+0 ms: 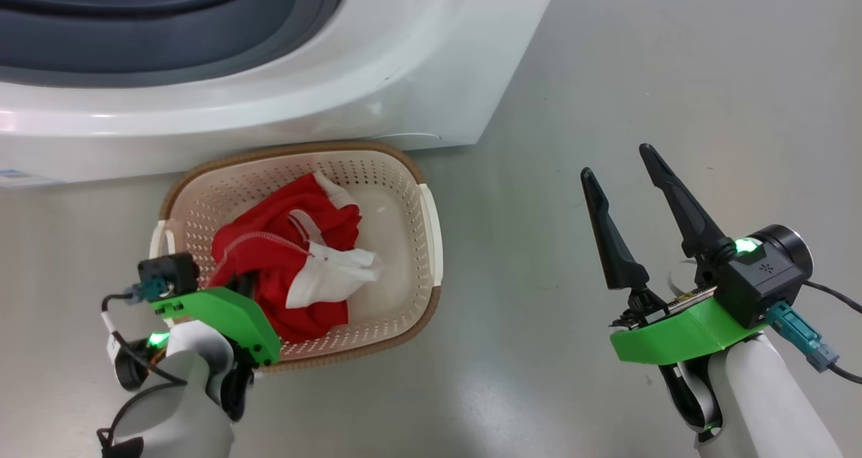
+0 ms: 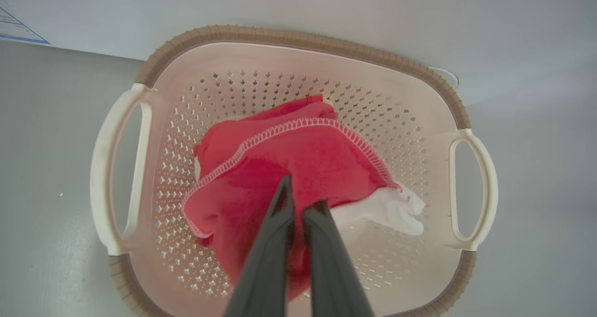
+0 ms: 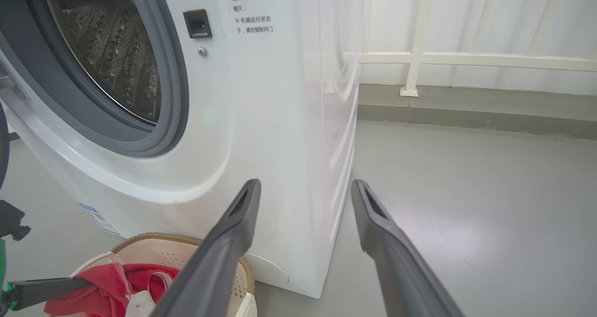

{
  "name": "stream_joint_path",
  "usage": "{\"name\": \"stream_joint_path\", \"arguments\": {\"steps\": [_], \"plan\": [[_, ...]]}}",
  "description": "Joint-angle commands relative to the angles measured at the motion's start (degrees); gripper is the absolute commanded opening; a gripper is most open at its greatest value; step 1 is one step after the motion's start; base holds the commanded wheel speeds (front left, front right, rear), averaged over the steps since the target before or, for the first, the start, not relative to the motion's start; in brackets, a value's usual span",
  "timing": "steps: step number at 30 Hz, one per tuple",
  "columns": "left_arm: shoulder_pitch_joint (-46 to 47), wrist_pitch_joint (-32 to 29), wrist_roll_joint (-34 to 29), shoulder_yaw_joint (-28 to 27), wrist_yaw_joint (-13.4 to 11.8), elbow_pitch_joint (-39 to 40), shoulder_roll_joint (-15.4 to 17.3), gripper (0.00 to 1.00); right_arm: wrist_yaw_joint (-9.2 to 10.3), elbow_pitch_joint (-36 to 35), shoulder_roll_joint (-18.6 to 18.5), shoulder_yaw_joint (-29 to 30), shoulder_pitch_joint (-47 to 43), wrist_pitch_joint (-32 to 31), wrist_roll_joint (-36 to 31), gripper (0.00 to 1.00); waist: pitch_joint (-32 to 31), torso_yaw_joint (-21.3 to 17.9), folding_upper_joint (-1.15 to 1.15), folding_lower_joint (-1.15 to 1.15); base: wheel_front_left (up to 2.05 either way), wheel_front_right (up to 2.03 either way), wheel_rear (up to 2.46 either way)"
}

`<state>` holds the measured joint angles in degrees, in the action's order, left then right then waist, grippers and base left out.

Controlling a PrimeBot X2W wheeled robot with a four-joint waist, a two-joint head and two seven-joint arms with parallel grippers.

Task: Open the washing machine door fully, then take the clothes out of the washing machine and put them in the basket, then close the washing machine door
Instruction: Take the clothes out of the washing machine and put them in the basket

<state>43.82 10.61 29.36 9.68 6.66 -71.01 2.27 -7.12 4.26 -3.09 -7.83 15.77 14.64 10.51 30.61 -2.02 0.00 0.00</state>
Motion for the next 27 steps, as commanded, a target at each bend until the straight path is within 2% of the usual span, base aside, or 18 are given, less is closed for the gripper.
{"name": "stream_joint_path", "arguments": {"steps": [1,4,5,6,7,13,18,24,27], "plan": [[0.1,-0.6,0.7,-0.9,0.5,-0.3,1.6,0.0,-0.36,-1.3,0.2,-1.3,0.8,0.4,0.1,1.0,0.6,-0.5,0.0,0.0,0.0,0.0,0.0],[0.3,-1.4,1.0,-0.7,0.6,-1.0,1.6,0.0,-0.36,-1.3,0.2,-1.4,1.0,0.4,0.3,1.0,1.0,-0.8,0.0,0.0,0.0,0.0,0.0],[0.4,-1.7,1.1,-0.7,0.6,-1.2,1.7,0.14,-0.36,-1.3,0.2,-1.4,1.1,0.4,0.4,1.0,1.2,-0.9,0.0,0.0,0.0,0.0,0.0],[0.5,-1.8,1.2,-0.6,0.6,-1.3,1.8,0.72,-0.36,-1.3,0.2,-1.4,1.2,0.4,0.4,1.0,1.4,-1.0,0.0,0.0,0.0,0.0,0.0],[0.6,-1.9,1.2,-0.4,0.6,-1.5,1.9,1.0,-0.36,-1.3,0.2,-1.5,1.3,0.4,0.5,1.0,1.6,-1.1,0.0,0.0,0.0,0.0,0.0],[1.7,-1.0,1.2,0.6,0.7,-1.9,2.0,1.0,-0.36,-1.1,0.2,-1.3,1.4,0.4,0.7,1.0,1.7,-1.2,0.0,0.0,0.0,0.0,0.0],[1.7,2.3,0.9,1.9,0.8,-1.0,1.8,1.0,-0.36,-0.3,0.2,-0.4,0.9,0.4,0.9,1.0,-0.7,-0.6,0.0,0.0,0.0,0.0,0.0],[-0.6,4.3,0.4,3.1,0.8,4.3,1.5,1.0,-0.36,0.6,0.2,0.7,-0.2,0.4,1.1,1.0,-4.2,0.5,0.0,0.0,0.0,0.0,0.0],[-2.4,4.4,-0.2,2.6,0.8,9.9,1.9,1.0,-0.36,0.8,0.2,1.5,-0.8,0.4,1.0,1.0,-5.9,1.1,0.0,0.0,0.0,0.0,0.0]]}}
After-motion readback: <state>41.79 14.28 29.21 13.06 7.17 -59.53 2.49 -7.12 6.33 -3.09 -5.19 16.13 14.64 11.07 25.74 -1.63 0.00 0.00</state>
